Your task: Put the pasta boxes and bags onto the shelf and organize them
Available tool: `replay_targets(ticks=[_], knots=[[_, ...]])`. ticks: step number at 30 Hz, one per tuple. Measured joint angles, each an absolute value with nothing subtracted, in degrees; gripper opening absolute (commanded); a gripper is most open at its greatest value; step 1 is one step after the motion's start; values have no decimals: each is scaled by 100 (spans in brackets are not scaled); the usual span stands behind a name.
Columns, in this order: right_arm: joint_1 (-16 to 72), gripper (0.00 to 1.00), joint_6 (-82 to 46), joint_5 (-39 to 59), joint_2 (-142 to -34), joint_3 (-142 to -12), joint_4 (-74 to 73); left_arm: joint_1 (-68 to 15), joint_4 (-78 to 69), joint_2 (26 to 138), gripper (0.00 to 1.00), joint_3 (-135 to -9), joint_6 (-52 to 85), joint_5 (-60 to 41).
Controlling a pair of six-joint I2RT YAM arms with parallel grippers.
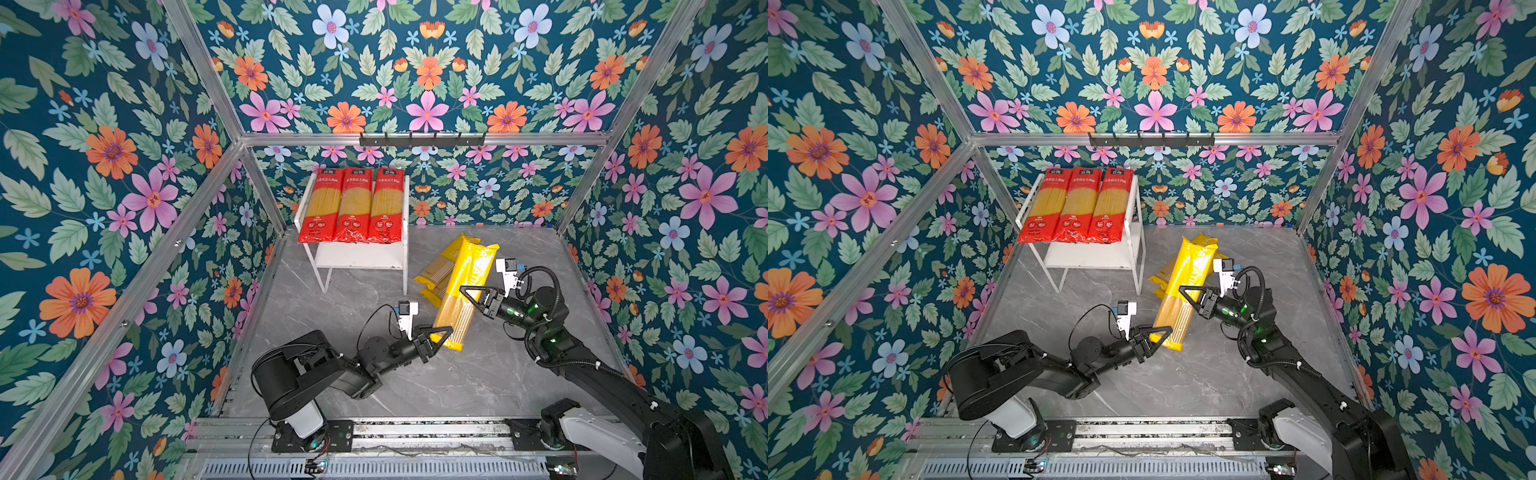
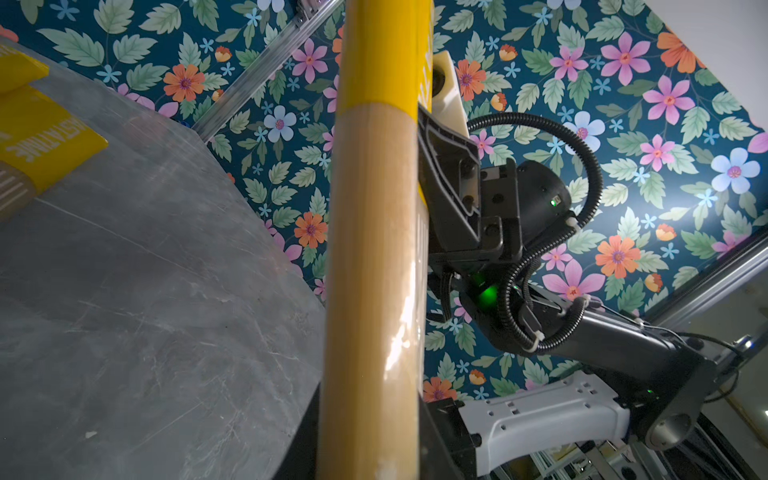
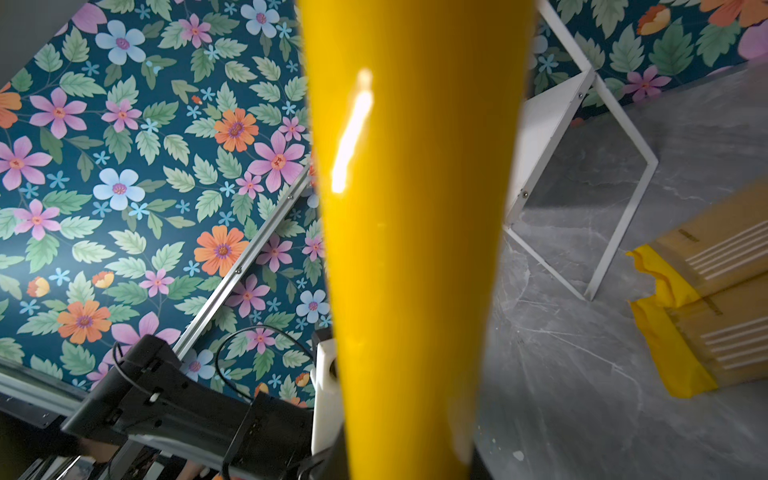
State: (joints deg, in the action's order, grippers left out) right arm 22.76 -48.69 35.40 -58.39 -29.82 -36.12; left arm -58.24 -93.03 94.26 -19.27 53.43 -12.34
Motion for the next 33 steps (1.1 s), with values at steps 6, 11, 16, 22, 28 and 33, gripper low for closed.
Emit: replay_targets(ticks=[6, 11, 16, 22, 28, 33], knots=[[2373, 18, -4971, 3122, -5824, -2902, -3734, -5902, -9262, 9424, 9, -1986, 5406, -978], [2394, 44, -5030, 2934, -5721, -2875, -3750, -5920, -9207, 9063, 0, -1634, 5419, -845], [2353, 54, -4921, 2836, -5647, -2908, -3704, -5894, -8407, 8173, 0, -1194, 5103, -764], [2082, 56, -4757, 2840, -5500, -2952, -3695, -5889, -6973, 6764, 0, -637, 4517, -681], [2010, 55, -4740, 2941, -5688, -2928, -3719, -5892, -6447, 6178, 0, -91, 4359, -384], [2008, 55, -4814, 2945, -5977, -2853, -3758, -5887, -5907, 5653, 0, -34, 4318, 38]])
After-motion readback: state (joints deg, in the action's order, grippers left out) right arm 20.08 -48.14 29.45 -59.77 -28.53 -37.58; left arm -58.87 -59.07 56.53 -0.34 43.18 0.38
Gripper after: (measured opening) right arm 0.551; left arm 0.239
